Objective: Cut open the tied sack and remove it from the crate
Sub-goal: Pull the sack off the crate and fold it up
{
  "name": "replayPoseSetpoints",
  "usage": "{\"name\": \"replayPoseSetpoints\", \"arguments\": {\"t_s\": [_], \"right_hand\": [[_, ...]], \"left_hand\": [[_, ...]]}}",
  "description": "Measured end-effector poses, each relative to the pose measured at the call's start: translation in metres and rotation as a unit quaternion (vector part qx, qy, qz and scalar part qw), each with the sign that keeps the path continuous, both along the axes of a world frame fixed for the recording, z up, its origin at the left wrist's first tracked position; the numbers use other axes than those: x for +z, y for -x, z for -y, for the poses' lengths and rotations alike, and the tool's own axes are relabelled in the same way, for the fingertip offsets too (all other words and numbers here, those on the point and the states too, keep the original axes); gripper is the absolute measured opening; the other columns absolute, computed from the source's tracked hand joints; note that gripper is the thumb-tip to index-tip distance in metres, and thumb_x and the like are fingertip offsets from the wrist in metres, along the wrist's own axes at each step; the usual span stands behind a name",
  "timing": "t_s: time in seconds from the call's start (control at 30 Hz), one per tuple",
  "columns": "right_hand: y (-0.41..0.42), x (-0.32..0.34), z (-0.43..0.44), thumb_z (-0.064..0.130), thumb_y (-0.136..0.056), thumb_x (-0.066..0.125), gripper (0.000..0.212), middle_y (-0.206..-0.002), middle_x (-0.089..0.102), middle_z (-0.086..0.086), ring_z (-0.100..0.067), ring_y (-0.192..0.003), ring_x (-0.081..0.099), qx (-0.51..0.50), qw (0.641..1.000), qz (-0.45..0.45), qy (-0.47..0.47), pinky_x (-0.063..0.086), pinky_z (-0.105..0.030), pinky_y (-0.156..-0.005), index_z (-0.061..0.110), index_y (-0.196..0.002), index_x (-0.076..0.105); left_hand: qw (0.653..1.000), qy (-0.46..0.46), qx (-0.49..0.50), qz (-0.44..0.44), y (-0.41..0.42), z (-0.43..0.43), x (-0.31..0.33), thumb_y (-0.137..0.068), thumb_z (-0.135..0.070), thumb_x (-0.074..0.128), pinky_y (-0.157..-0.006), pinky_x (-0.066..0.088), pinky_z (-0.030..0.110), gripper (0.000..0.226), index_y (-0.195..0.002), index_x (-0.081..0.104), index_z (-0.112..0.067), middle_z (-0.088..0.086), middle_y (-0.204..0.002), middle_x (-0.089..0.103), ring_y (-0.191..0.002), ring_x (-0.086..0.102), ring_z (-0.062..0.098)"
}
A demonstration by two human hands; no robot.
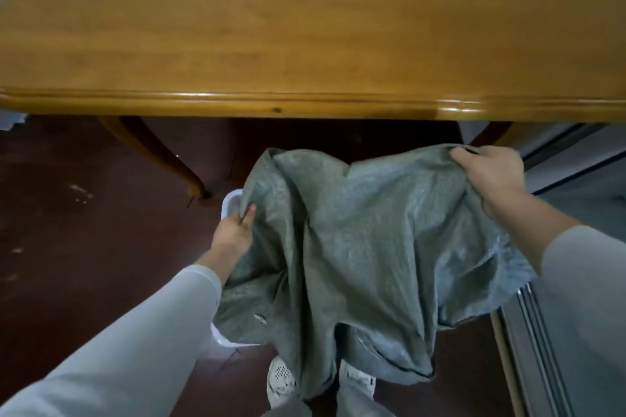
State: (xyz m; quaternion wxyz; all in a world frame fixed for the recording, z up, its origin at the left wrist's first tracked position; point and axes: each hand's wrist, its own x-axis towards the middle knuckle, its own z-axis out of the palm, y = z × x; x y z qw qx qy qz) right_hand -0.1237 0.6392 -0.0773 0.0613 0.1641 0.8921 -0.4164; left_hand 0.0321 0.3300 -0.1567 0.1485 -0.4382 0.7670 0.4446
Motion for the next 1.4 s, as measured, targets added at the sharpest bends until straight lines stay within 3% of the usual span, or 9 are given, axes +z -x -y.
{"name": "replayPoseSetpoints", "arguments": {"t_s": [0.23, 0.57, 0.73, 0.83, 0.97, 1.07, 1.23, 1.33, 1.4], "right_hand": [[-0.010, 0.050, 0.009, 0.021, -0.076, 0.061, 0.037, -0.046, 0.041, 0.009, -0.009, -0.048, 0.036, -0.066, 0.985, -0.121, 0.109, 0.032, -0.028, -0.057, 0.019, -0.047, 0.039], [-0.013, 0.084, 0.013, 0.029, -0.071, 0.059, 0.034, -0.059, 0.038, -0.006, -0.018, -0.059, 0.033, -0.075, 0.976, -0.181, 0.096, 0.028, -0.033, -0.055, 0.018, -0.053, 0.032], [-0.013, 0.096, 0.016, 0.017, -0.077, 0.055, 0.039, -0.052, 0.025, 0.001, -0.006, -0.036, 0.021, -0.101, 0.963, -0.217, 0.127, 0.020, -0.024, -0.041, 0.018, -0.051, 0.026], [-0.013, 0.096, 0.011, 0.018, -0.076, 0.054, 0.037, -0.043, 0.028, 0.005, -0.010, -0.043, 0.020, -0.104, 0.970, -0.193, 0.108, 0.018, -0.027, -0.045, 0.019, -0.049, 0.027], [-0.002, 0.096, 0.009, 0.011, -0.070, 0.056, 0.042, -0.030, 0.022, 0.013, -0.007, -0.040, 0.018, -0.124, 0.942, -0.208, 0.231, 0.015, -0.026, -0.047, 0.023, -0.042, 0.027], [-0.004, 0.093, 0.012, 0.014, -0.069, 0.058, 0.036, -0.044, 0.032, 0.005, -0.013, -0.048, 0.026, -0.117, 0.947, -0.194, 0.230, 0.019, -0.031, -0.050, 0.018, -0.047, 0.030], [0.005, 0.111, 0.021, 0.009, -0.059, 0.060, 0.038, -0.047, 0.027, 0.006, -0.013, -0.052, 0.023, -0.118, 0.880, -0.283, 0.363, 0.015, -0.034, -0.056, 0.020, -0.044, 0.026], [-0.007, 0.085, 0.031, 0.011, -0.074, 0.057, 0.032, -0.041, 0.038, 0.011, -0.003, -0.045, 0.030, -0.010, 0.954, -0.212, 0.210, 0.025, -0.023, -0.048, 0.015, -0.049, 0.039], [-0.012, 0.055, 0.032, 0.025, -0.076, 0.058, 0.024, -0.065, 0.052, 0.002, -0.009, -0.064, 0.045, 0.082, 0.985, -0.130, 0.073, 0.031, -0.024, -0.061, 0.005, -0.063, 0.058]], "left_hand": [[0.996, 0.016, 0.017, -0.081, 0.000, 0.003, 0.031, -0.097, -0.046, 0.039, -0.092, 0.044, 0.041, 0.050, -0.115, 0.060, -0.005, 0.020, -0.110, 0.065, -0.104, 0.059, 0.038], [0.970, 0.101, 0.103, -0.198, 0.015, -0.006, 0.071, -0.100, -0.041, 0.029, -0.084, 0.044, 0.040, 0.060, -0.095, 0.061, 0.010, 0.030, -0.103, 0.063, -0.099, 0.059, 0.041], [0.944, 0.014, 0.207, -0.258, 0.031, -0.012, 0.094, -0.097, -0.045, 0.037, -0.090, 0.047, 0.039, 0.048, -0.080, 0.061, -0.007, 0.015, -0.091, 0.063, -0.094, 0.060, 0.032], [0.954, -0.001, 0.187, -0.233, 0.030, -0.015, 0.093, -0.097, -0.043, 0.039, -0.083, 0.044, 0.034, 0.044, -0.075, 0.055, -0.010, 0.008, -0.084, 0.059, -0.085, 0.055, 0.025], [0.947, -0.020, 0.210, -0.242, 0.029, -0.019, 0.086, -0.097, -0.041, 0.042, -0.075, 0.040, 0.030, 0.044, -0.066, 0.055, -0.013, 0.000, -0.071, 0.056, -0.077, 0.055, 0.020], [0.947, 0.006, 0.216, -0.236, 0.030, -0.022, 0.087, -0.097, -0.040, 0.043, -0.080, 0.040, 0.030, 0.037, -0.084, 0.060, -0.009, 0.005, -0.086, 0.059, -0.088, 0.055, 0.024], [0.905, -0.036, 0.276, -0.321, 0.051, -0.026, 0.111, -0.092, -0.032, 0.050, -0.078, 0.043, 0.031, 0.028, -0.075, 0.061, -0.013, 0.000, -0.074, 0.059, -0.087, 0.057, 0.023], [0.948, -0.017, 0.205, -0.243, 0.055, -0.034, 0.109, -0.087, -0.049, 0.051, -0.083, 0.044, 0.033, 0.039, -0.076, 0.058, -0.013, 0.004, -0.081, 0.059, -0.089, 0.057, 0.026], [0.973, -0.031, 0.158, -0.165, 0.049, -0.039, 0.097, -0.076, -0.062, 0.061, -0.085, 0.049, 0.035, 0.055, -0.081, 0.060, -0.008, 0.007, -0.087, 0.063, -0.086, 0.060, 0.026]]}}
